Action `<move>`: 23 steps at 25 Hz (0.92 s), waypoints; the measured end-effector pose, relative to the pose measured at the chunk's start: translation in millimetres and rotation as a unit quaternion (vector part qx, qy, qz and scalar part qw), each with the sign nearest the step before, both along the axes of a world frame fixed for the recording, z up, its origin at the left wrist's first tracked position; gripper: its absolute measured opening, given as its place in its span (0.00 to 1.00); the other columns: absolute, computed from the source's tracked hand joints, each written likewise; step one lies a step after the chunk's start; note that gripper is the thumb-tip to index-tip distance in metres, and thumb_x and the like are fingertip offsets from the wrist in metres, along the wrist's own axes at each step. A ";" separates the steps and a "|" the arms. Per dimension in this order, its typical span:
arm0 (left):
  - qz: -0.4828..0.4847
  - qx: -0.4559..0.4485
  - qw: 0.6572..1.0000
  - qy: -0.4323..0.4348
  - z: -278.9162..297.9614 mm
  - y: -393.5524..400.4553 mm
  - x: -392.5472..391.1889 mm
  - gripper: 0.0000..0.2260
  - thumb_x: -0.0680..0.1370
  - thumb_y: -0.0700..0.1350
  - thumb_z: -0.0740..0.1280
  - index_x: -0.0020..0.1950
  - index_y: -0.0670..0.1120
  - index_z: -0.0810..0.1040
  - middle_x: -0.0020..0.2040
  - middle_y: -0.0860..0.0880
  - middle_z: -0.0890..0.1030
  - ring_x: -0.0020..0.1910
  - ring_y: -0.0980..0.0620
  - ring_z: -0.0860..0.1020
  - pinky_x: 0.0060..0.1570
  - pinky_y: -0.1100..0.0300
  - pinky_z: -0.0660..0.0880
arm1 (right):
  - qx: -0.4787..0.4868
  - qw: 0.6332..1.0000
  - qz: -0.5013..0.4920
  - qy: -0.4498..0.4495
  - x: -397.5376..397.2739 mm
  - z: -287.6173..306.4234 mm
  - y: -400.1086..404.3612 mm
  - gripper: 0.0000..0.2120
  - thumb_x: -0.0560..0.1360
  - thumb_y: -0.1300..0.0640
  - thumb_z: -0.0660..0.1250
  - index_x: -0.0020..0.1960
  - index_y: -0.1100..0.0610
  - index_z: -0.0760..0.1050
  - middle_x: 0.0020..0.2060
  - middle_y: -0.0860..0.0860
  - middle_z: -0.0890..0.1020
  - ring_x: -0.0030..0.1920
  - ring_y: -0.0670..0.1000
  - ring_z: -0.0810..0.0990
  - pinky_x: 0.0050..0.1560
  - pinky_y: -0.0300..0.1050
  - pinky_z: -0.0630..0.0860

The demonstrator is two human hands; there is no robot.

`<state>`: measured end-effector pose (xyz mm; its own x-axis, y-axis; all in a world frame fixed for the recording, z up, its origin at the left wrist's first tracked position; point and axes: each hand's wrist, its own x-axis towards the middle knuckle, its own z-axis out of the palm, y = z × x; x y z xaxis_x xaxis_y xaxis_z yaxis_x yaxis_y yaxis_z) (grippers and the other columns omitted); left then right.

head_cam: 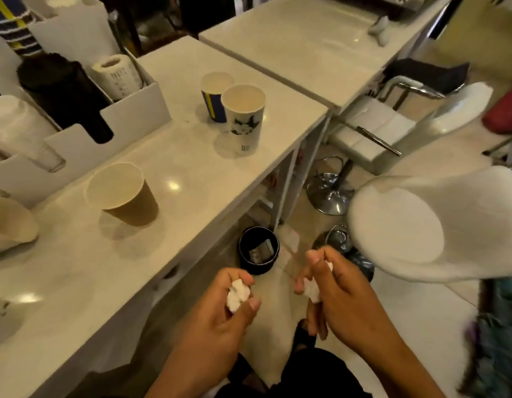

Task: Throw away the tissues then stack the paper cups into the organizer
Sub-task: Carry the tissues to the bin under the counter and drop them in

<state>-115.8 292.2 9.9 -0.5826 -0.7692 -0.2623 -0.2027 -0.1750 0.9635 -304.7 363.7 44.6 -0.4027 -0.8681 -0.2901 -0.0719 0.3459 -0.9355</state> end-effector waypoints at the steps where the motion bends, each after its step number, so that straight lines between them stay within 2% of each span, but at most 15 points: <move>1: -0.009 0.009 1.000 0.002 -0.1 0.2 -14.8 0.05 0.76 0.51 0.67 0.52 0.58 0.78 0.36 0.52 0.79 0.34 0.54 0.75 0.35 0.60 0.73 | 0.002 1.000 -0.014 0.007 -13.5 -1.4 2.7 0.20 0.76 0.36 0.57 0.38 0.52 0.71 0.34 0.56 0.81 0.20 0.57 0.78 0.20 0.47 0.71; 4: -0.035 0.046 0.998 0.007 2.8 2.9 -63.2 0.06 0.80 0.53 0.63 0.51 0.57 0.80 0.41 0.50 0.82 0.33 0.51 0.77 0.31 0.61 0.72 | 0.001 0.998 -0.051 0.038 -58.8 -9.6 12.7 0.23 0.76 0.35 0.55 0.36 0.53 0.70 0.25 0.53 0.76 0.20 0.50 0.75 0.23 0.46 0.72; 7: -0.074 0.088 0.993 -0.022 3.7 9.6 -108.8 0.11 0.84 0.49 0.58 0.48 0.54 0.80 0.33 0.52 0.75 0.26 0.54 0.70 0.25 0.63 0.67 | -0.018 0.995 -0.055 0.077 -107.6 -19.2 22.5 0.22 0.80 0.40 0.52 0.36 0.53 0.72 0.26 0.51 0.76 0.25 0.45 0.73 0.29 0.38 0.70; 11: -0.096 0.072 0.988 -0.097 5.6 19.7 -173.9 0.15 0.85 0.51 0.57 0.41 0.54 0.77 0.28 0.56 0.67 0.25 0.58 0.64 0.25 0.66 0.62 | -0.012 0.997 -0.055 0.047 -177.4 -28.8 34.6 0.25 0.79 0.40 0.53 0.31 0.53 0.72 0.22 0.51 0.74 0.23 0.45 0.72 0.28 0.38 0.70; 14: -0.070 0.141 0.975 -0.157 6.1 25.0 -210.5 0.18 0.76 0.54 0.62 0.29 0.47 0.69 0.26 0.51 0.64 0.23 0.55 0.62 0.26 0.63 0.60 | -0.003 0.999 -0.024 0.047 -213.9 -35.9 42.9 0.29 0.80 0.38 0.52 0.26 0.52 0.70 0.20 0.50 0.73 0.24 0.44 0.73 0.31 0.37 0.72; 16: -0.065 0.149 0.973 -0.163 3.9 28.4 -232.0 0.23 0.78 0.54 0.64 0.26 0.46 0.64 0.24 0.50 0.62 0.21 0.55 0.60 0.26 0.61 0.58 | -0.003 0.999 -0.032 0.039 -233.4 -45.5 50.1 0.30 0.81 0.39 0.51 0.26 0.54 0.68 0.20 0.49 0.71 0.24 0.45 0.71 0.31 0.37 0.70; 19: -0.063 0.151 0.972 -0.167 -4.3 27.0 -251.6 0.20 0.83 0.49 0.59 0.31 0.47 0.71 0.25 0.52 0.65 0.22 0.56 0.60 0.24 0.64 0.58 | 0.010 0.997 -0.070 -0.005 -248.9 -63.3 60.6 0.30 0.82 0.40 0.51 0.30 0.59 0.66 0.23 0.48 0.68 0.26 0.48 0.68 0.32 0.39 0.67; 22: -0.053 0.190 0.968 -0.155 -18.5 15.7 -254.3 0.08 0.84 0.43 0.58 0.50 0.46 0.75 0.29 0.52 0.70 0.23 0.58 0.63 0.22 0.64 0.61 | 0.050 0.996 -0.075 -0.016 -251.0 -79.8 68.2 0.21 0.84 0.47 0.53 0.36 0.53 0.70 0.27 0.46 0.72 0.29 0.43 0.70 0.36 0.43 0.69; 23: -0.054 0.198 0.966 -0.155 -25.5 10.8 -253.1 0.07 0.85 0.41 0.57 0.54 0.47 0.75 0.29 0.53 0.72 0.24 0.58 0.65 0.24 0.64 0.63 | 0.067 0.996 -0.064 -0.017 -250.3 -85.5 69.6 0.16 0.84 0.50 0.54 0.40 0.51 0.72 0.30 0.45 0.74 0.30 0.41 0.72 0.37 0.44 0.71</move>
<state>-368.9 303.0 -15.6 -0.4995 -0.5116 -0.6991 -0.5086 -0.4802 0.7147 -555.0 433.3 -41.0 -0.4963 -0.7629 -0.4143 0.0117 0.4713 -0.8819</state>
